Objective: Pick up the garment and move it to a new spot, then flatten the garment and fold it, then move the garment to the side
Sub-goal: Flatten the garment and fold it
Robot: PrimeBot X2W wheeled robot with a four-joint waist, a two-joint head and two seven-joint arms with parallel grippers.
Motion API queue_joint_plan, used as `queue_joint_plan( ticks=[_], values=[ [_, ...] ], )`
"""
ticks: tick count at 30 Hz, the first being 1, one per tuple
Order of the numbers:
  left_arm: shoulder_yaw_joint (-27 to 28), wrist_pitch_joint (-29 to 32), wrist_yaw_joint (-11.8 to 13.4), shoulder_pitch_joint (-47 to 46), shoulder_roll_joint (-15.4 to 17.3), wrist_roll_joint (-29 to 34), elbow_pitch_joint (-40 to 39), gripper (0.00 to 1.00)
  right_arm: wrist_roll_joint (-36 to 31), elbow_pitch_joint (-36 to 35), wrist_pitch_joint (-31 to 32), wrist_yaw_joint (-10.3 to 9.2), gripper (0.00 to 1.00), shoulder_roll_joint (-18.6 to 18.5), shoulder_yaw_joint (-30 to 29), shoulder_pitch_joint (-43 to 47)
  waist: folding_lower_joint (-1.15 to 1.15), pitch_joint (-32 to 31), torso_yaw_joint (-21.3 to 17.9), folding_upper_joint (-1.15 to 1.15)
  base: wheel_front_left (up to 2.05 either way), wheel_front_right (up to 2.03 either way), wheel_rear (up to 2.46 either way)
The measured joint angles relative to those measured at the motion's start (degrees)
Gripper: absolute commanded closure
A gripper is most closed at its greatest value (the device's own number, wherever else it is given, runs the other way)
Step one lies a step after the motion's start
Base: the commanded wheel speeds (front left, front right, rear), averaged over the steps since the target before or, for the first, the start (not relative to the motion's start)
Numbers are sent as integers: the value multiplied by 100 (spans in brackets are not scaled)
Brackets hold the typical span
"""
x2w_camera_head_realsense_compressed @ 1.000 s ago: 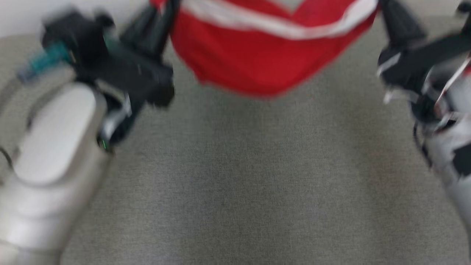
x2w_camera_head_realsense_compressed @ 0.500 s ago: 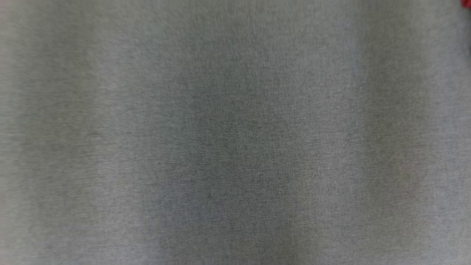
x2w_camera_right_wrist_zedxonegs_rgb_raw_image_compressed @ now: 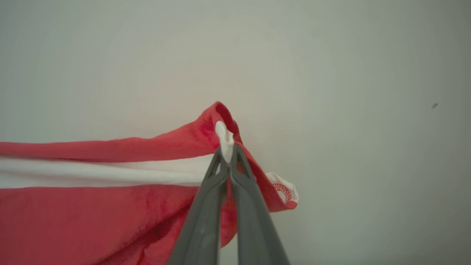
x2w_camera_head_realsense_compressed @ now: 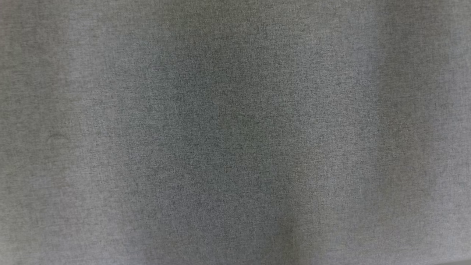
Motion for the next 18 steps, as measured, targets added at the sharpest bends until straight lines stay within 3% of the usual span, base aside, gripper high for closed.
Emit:
queue_joint_plan(
  ticks=[9,18],
  values=[
    [-209,-167,1,1124,211,-439,-625,100,526,-482,-359,0,100,-46,542,951,-2,-124,-5,-1,0,0,0],
    [613,-175,2,3826,376,55,-2269,100,1399,-1680,-701,0,100,-377,1296,3177,-2,-679,-4,-1,0,0,0]
  ],
)
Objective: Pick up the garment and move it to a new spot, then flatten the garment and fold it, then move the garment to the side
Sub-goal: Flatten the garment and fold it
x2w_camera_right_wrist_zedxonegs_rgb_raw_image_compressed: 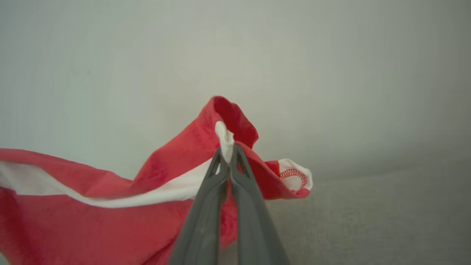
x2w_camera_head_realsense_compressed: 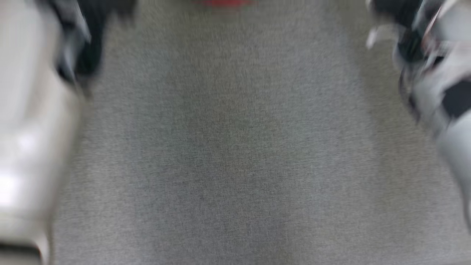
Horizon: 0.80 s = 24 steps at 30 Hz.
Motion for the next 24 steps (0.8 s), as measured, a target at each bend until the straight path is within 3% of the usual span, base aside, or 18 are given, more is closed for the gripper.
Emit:
queue_joint_plan(
  ticks=[11,18,24],
  values=[
    [601,-2,88,3908,-377,775,-1667,100,506,-1362,-256,0,100,-452,174,3211,-1,-1110,27,-2,0,0,0],
    [810,-2,52,5653,-622,1043,-2189,100,398,-2035,-281,0,100,-565,-487,4916,-2,-1667,81,-2,0,0,0],
    [910,-2,35,6622,-891,1277,-2306,100,-98,-2560,-282,5,100,-375,-1106,6258,-2,-2025,174,-2,0,0,0]
  ],
)
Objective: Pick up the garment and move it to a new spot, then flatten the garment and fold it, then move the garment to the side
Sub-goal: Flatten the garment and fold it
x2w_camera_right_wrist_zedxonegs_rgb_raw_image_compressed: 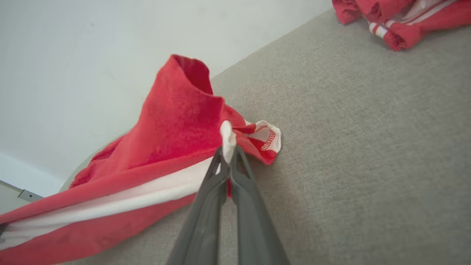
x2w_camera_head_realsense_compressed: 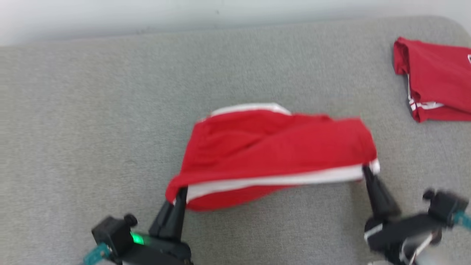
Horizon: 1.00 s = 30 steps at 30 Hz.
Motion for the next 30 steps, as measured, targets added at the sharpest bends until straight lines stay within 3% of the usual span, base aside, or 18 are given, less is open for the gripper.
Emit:
queue_joint_plan(
  ticks=[5,15,16,17,18,19,30],
  values=[
    [-32,0,-29,281,-156,129,54,100,-240,-166,1,0,100,294,-232,597,1,-192,101,0,0,0,0],
    [-100,0,-35,305,-188,211,271,100,-623,-234,191,0,100,614,-580,764,2,-408,136,1,0,0,0],
    [-73,0,-35,317,-190,266,319,84,-631,-198,216,0,96,647,-603,789,2,-426,135,1,0,0,0],
    [-34,0,-35,328,-198,323,339,5,-684,-169,238,0,42,659,-609,802,2,-441,135,1,0,0,0],
    [5,0,-35,336,-205,336,350,0,-760,-159,236,0,4,668,-624,808,2,-457,135,2,0,0,0],
    [36,0,-35,347,-215,353,357,0,-800,-146,237,0,0,681,-651,808,2,-475,136,1,0,0,0],
    [643,0,-35,524,-275,520,-68,0,-1137,-371,133,0,0,677,-1078,832,2,-688,198,2,0,0,0]
  ],
)
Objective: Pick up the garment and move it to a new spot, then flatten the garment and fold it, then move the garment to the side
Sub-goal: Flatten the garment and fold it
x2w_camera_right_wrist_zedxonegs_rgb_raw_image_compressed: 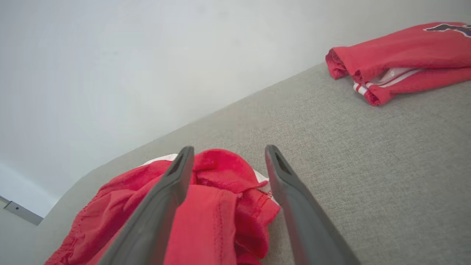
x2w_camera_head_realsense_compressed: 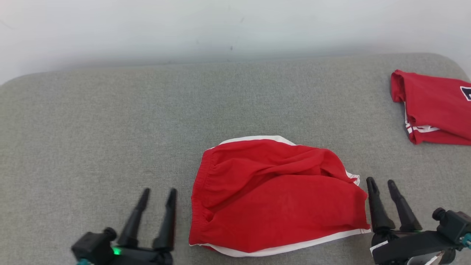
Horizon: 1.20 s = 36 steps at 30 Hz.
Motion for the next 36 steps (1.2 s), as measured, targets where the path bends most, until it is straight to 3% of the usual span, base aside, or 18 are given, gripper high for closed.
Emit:
queue_joint_plan(
  ticks=[14,23,36],
  values=[
    [1468,-13,0,591,-57,1000,-968,0,-1009,-554,-127,0,0,85,-595,464,0,-335,-6,0,0,0,0],
    [1628,-14,-1,900,-105,1439,-1037,0,-1536,-917,-134,0,0,247,-793,959,0,-391,-32,0,0,0,0],
    [1577,-13,-1,1055,-146,1535,-862,0,-2018,-935,-134,0,0,264,-658,1108,0,-442,-22,1,0,0,0]
  ],
)
